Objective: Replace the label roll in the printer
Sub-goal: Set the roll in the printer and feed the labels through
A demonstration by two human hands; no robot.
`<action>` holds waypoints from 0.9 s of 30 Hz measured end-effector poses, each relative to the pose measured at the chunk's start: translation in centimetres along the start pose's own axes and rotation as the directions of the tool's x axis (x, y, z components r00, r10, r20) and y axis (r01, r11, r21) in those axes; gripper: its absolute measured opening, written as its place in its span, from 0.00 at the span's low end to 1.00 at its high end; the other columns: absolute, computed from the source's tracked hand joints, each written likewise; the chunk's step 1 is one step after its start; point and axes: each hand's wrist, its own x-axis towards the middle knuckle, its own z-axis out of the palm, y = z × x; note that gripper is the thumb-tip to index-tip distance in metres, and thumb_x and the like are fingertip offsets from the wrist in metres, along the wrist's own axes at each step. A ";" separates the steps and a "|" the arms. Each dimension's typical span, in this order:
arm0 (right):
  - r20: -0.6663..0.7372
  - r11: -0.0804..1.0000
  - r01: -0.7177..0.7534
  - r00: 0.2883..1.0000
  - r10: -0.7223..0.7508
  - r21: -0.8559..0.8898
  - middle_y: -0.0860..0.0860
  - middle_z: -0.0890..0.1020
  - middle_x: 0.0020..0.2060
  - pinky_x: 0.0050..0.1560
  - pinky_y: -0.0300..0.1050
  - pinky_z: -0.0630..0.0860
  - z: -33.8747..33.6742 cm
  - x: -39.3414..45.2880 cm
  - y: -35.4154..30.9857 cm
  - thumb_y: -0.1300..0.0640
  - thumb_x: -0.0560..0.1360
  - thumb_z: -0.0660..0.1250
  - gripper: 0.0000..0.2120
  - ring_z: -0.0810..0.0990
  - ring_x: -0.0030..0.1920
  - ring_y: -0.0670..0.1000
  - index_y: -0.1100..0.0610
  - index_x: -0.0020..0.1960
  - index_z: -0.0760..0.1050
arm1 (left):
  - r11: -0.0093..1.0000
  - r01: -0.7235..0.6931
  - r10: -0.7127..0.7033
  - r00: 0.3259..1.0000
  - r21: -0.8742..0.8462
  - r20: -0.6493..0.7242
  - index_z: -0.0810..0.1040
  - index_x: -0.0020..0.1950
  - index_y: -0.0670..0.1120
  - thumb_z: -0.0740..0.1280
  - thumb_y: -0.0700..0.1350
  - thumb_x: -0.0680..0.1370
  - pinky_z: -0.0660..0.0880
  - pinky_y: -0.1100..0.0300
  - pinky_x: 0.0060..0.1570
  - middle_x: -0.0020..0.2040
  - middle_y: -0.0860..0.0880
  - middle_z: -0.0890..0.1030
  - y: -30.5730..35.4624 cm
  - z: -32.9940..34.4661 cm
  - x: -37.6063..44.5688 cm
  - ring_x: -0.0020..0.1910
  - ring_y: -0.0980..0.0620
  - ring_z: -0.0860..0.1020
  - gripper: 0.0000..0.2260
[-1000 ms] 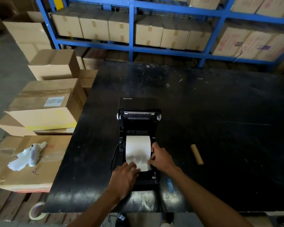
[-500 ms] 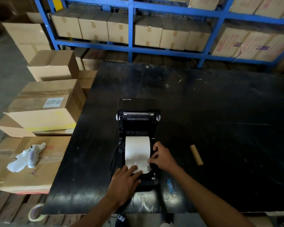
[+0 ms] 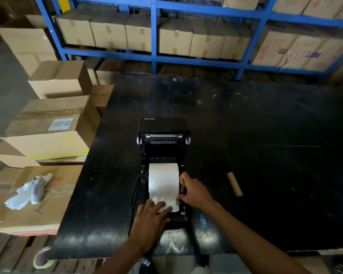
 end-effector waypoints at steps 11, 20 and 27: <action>0.106 0.929 0.277 0.960 -0.258 -0.244 0.44 0.76 0.49 0.43 0.44 0.72 1.1 -3.0 1.0 0.41 0.73 0.68 0.14 0.76 0.51 0.45 0.44 0.56 0.81 | 0.965 0.066 -0.088 0.993 -0.255 -0.074 0.85 0.50 0.57 0.62 0.59 0.74 0.61 0.59 0.51 0.47 0.62 0.83 -1.5 0.1 1.5 0.51 0.58 0.71 0.14; 0.186 0.866 0.396 0.917 -0.354 -0.305 0.45 0.79 0.47 0.43 0.48 0.77 0.3 -1.7 0.3 0.44 0.75 0.66 0.10 0.78 0.50 0.47 0.45 0.51 0.83 | 0.954 -0.036 0.019 0.998 -0.298 -0.058 0.85 0.49 0.57 0.67 0.56 0.75 0.64 0.59 0.45 0.49 0.63 0.85 -3.3 -0.6 2.6 0.47 0.55 0.76 0.08; 0.093 0.757 0.472 0.869 -0.486 -0.451 0.47 0.80 0.38 0.30 0.43 0.71 1.5 -1.9 0.5 0.48 0.73 0.59 0.12 0.80 0.41 0.50 0.49 0.42 0.81 | 0.953 -0.014 0.003 0.999 -0.303 -0.036 0.84 0.51 0.57 0.62 0.60 0.75 0.65 0.57 0.49 0.51 0.61 0.84 -3.2 -0.6 2.8 0.50 0.55 0.76 0.14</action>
